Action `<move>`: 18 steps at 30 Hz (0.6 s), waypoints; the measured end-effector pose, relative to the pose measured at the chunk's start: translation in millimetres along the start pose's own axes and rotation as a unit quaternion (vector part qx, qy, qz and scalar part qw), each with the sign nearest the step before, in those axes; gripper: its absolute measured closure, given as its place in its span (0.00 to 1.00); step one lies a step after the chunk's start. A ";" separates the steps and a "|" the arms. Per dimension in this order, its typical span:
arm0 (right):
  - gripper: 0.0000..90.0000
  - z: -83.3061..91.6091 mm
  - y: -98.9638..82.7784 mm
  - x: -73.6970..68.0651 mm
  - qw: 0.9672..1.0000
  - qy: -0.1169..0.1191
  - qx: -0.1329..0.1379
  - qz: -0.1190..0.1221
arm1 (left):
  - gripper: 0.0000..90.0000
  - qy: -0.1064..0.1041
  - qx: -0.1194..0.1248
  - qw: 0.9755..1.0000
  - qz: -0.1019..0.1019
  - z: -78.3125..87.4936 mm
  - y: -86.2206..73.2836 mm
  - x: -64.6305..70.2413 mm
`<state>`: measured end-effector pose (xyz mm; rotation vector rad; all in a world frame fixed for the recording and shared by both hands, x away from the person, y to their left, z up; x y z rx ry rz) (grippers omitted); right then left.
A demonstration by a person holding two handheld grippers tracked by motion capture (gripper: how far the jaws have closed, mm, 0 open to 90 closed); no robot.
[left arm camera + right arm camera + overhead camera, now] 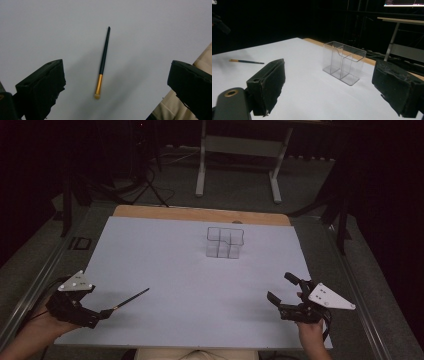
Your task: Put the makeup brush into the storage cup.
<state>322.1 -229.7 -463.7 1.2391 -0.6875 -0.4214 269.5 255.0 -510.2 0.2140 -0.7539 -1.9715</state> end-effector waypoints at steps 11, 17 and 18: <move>0.13 -1.1 0.4 -1.5 1.000 0.006 0.003 -0.002 | 0.05 0.002 -0.034 0.999 -0.016 -7.4 4.7 1.6; 0.13 -1.7 0.5 -2.3 1.000 0.006 0.001 0.004 | 0.05 0.003 -0.062 0.998 -0.014 -16.5 4.5 0.3; 0.13 -1.7 0.5 -2.3 1.000 0.006 0.001 0.004 | 0.05 0.003 -0.062 0.998 -0.014 -16.5 4.5 0.3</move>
Point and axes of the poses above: each handheld gripper's, and its own axes: z roughly backward along the jaws, y roughly out of its top, x roughly to its right, the point moved 10 cm from there along -z, roughly forward along the jaws, and after that the axes turned 13 degrees about z, right-handed, at the moved point
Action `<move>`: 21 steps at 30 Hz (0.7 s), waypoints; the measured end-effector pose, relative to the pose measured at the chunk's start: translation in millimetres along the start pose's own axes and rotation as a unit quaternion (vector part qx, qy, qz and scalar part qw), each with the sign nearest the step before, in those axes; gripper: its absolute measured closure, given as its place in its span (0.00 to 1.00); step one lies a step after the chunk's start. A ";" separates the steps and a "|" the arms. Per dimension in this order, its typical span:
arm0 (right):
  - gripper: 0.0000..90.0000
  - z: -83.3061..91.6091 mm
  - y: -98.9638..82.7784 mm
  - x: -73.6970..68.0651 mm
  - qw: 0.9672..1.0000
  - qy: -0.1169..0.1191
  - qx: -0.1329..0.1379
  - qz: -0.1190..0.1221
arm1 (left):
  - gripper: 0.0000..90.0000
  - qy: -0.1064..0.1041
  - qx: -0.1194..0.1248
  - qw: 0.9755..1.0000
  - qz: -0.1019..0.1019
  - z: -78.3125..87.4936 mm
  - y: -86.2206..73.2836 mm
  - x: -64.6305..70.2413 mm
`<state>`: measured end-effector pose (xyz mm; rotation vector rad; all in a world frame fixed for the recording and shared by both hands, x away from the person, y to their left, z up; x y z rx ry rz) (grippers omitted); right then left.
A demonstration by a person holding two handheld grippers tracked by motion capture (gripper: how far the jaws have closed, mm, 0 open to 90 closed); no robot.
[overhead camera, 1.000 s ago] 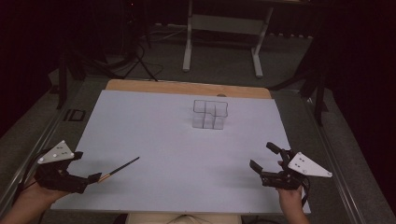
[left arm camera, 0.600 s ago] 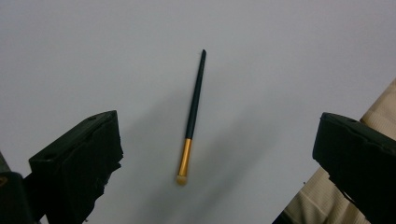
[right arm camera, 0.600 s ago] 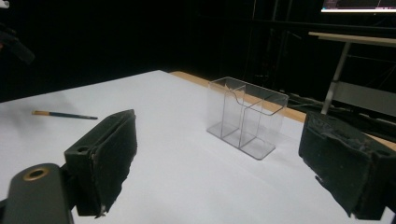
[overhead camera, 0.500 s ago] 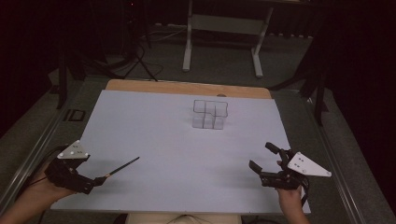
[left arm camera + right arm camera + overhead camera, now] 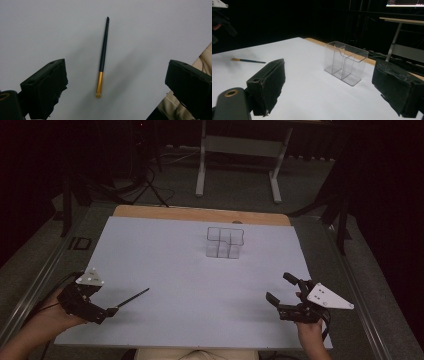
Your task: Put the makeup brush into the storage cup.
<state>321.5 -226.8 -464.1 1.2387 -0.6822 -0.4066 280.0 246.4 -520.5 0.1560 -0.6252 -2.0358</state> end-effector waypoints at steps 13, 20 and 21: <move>0.13 -0.4 -0.7 -0.1 1.000 0.000 -0.003 0.000 | 0.22 -0.013 -0.059 0.997 -0.041 -16.9 2.6 7.1; 0.13 -0.3 -0.7 -0.4 1.000 0.001 -0.003 0.001 | 0.30 -0.010 -0.077 0.997 -0.030 -22.4 1.1 1.1; 0.13 -0.4 -0.7 -0.4 1.000 0.001 -0.003 0.001 | 0.31 -0.006 -0.083 0.996 -0.026 -24.2 0.4 -0.7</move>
Point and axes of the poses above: each handheld gripper's, and its own axes: z roughly backward along the jaws, y roughly out of its top, x roughly to its right, the point moved 10 cm from there along -z, roughly forward along the jaws, and after that the axes turned 13 degrees about z, right-handed, at the moved point
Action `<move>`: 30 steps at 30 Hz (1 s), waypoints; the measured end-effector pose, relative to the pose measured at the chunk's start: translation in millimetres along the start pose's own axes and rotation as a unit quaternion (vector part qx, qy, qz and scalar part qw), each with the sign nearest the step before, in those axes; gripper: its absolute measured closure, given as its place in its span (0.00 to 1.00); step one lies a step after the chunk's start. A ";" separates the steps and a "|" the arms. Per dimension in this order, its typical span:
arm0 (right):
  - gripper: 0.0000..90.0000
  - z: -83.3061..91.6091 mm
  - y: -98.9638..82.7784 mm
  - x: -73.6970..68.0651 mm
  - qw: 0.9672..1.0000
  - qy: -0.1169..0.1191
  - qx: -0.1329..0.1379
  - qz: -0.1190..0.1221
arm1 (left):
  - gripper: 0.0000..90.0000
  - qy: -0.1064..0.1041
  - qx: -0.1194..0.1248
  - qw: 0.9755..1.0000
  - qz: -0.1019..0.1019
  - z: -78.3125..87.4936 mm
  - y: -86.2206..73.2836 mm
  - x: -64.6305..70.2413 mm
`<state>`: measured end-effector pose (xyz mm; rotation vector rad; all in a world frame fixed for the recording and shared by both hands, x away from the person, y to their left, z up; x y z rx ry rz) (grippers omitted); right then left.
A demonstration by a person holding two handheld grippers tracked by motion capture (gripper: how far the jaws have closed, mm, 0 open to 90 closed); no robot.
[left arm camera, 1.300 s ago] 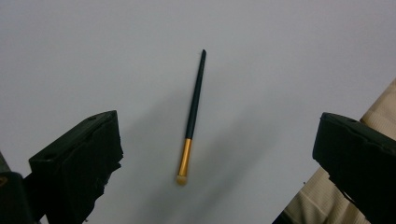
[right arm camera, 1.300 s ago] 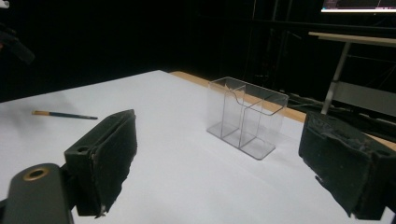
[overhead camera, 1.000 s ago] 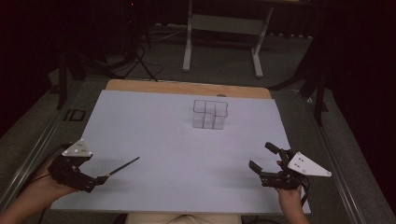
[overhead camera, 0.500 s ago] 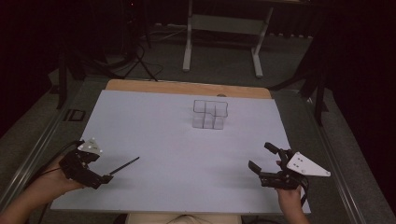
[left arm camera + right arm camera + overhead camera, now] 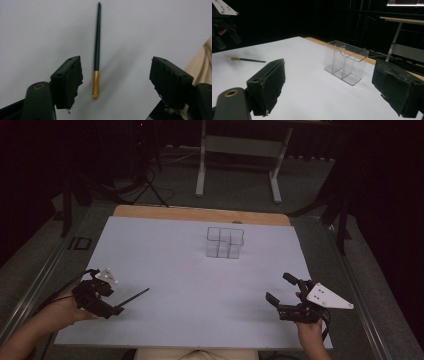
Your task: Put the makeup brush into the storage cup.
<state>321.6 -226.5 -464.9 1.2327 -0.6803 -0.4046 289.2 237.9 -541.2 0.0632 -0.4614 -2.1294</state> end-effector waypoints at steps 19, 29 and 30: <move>0.13 -0.6 -0.6 -0.7 1.000 0.002 -0.003 -0.001 | 0.61 0.019 -0.054 0.998 0.010 -26.2 -4.6 -13.5; 0.13 -0.7 -0.9 -0.7 1.000 0.002 -0.004 0.000 | 0.71 0.021 -0.077 0.997 0.016 -38.4 -5.6 -19.9; 0.13 -0.8 -0.7 -1.0 1.000 0.003 -0.003 0.000 | 0.73 0.023 -0.080 0.996 0.019 -39.3 -5.9 -21.2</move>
Point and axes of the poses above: each handheld gripper's, and its own axes: z roughly backward along the jaws, y roughly out of its top, x roughly to its right, the point moved 10 cm from there along -z, roughly forward along the jaws, and after that the axes turned 13 degrees about z, right-handed, at the moved point
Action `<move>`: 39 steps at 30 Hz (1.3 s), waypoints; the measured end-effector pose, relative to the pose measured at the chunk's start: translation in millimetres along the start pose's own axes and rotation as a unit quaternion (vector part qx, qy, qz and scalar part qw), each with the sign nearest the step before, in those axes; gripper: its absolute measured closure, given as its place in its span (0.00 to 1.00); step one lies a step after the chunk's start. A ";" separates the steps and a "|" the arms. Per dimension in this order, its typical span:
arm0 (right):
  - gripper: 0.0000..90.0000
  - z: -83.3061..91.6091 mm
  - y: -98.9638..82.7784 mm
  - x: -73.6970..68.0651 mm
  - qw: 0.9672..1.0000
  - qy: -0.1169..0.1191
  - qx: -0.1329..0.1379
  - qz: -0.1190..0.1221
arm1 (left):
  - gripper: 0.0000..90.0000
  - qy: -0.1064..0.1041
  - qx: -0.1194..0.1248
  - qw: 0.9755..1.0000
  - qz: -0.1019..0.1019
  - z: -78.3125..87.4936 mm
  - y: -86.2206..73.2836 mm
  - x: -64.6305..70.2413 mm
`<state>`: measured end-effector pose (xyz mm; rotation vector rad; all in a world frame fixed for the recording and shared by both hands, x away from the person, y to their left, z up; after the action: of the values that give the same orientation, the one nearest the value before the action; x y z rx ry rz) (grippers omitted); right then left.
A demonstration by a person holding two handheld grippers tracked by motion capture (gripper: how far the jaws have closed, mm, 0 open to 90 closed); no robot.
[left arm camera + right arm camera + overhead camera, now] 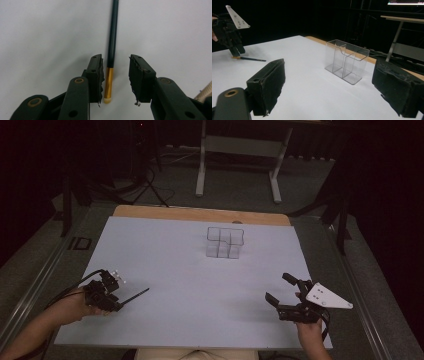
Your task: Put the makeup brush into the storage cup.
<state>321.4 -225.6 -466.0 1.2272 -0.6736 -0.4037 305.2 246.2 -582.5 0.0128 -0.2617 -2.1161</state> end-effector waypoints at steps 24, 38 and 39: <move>0.13 -0.1 -0.5 0.3 1.000 0.000 -0.001 -0.001 | 0.89 -0.014 -0.016 1.000 0.007 -15.6 1.6 -6.0; 0.13 -0.7 -1.3 0.4 1.000 -0.001 -0.004 -0.001 | 0.94 0.002 -0.034 0.999 -0.028 -16.7 2.8 -5.3; 0.13 -0.7 -1.4 0.7 1.000 -0.002 -0.004 -0.003 | 0.94 -0.003 -0.029 0.999 -0.028 -16.6 2.4 -5.3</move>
<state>322.5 -225.9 -467.3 1.2206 -0.6708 -0.4125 311.9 246.4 -598.7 -0.0208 -0.2057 -2.1784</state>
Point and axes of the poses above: each handheld gripper's, and its own axes: z roughly backward along the jaws, y roughly out of its top, x roughly to its right, the point moved 10 cm from there along -z, roughly forward along the jaws, and after that the axes turned 13 degrees about z, right-handed, at the moved point
